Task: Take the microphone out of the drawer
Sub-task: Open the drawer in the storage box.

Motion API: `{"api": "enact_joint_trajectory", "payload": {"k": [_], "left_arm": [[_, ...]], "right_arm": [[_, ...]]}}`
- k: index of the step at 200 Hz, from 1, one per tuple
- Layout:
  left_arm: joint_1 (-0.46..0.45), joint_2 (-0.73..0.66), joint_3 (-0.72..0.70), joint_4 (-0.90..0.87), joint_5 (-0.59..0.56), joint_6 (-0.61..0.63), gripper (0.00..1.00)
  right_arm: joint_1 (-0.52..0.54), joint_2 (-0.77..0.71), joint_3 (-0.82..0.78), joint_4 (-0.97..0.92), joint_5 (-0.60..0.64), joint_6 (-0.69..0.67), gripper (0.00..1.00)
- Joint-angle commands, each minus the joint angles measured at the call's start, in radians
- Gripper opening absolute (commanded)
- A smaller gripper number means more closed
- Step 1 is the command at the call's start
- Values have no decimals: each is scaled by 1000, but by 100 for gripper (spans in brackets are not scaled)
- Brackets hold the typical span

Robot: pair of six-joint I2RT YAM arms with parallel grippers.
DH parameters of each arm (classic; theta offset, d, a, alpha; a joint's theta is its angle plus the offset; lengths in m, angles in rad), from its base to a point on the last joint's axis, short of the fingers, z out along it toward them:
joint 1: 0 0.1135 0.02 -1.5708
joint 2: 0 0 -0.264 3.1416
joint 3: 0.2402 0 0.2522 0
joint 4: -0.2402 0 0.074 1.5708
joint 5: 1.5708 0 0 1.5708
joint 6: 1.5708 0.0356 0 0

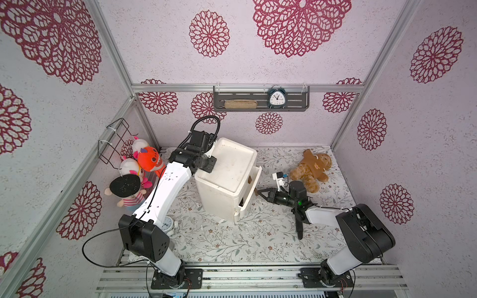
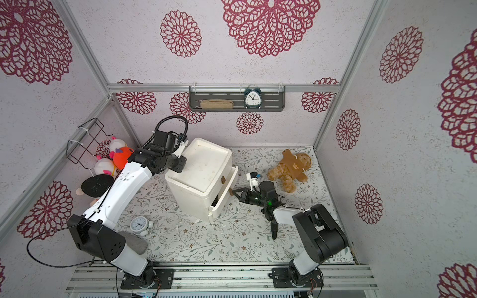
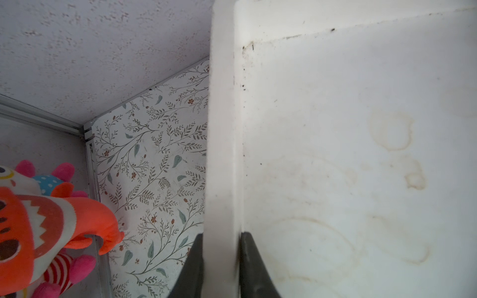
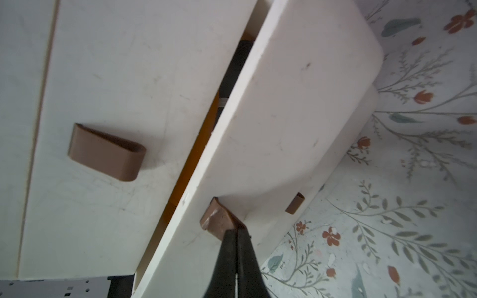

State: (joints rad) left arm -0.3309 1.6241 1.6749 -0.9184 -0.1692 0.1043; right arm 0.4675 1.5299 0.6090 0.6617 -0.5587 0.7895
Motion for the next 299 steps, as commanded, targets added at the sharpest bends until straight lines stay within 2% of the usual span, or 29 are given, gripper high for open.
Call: {"api": "enact_joint_trajectory", "payload": {"k": [1,51,120,207,254,266,286,299], "left_arm": [[-12,82,-25,-23,-66,63,1],[-12,81,-22,-24,-67,62,1],[-12,85,-19,-22,-75,64,1],[-13,91,-10,-23,-68,67,1],[-12,95,-5,-22,-67,67,1],[-10,95,-6,-23,-67,67,1],[-12,95,-9,-22,-67,67,1],[-11,96,-9,-23,-66,67,1]], "right_arm": [[-4,-72,21,-320,127,-148,0],[-4,-186,95,-661,338,-252,0],[-5,-300,135,-940,548,-296,0],[-10,-391,152,-1111,685,-339,0],[-12,-421,165,-1121,673,-380,0],[-11,-429,174,-1118,660,-392,20],[-12,-440,210,-1133,655,-414,47],[-11,-444,246,-1147,659,-430,59]]}}
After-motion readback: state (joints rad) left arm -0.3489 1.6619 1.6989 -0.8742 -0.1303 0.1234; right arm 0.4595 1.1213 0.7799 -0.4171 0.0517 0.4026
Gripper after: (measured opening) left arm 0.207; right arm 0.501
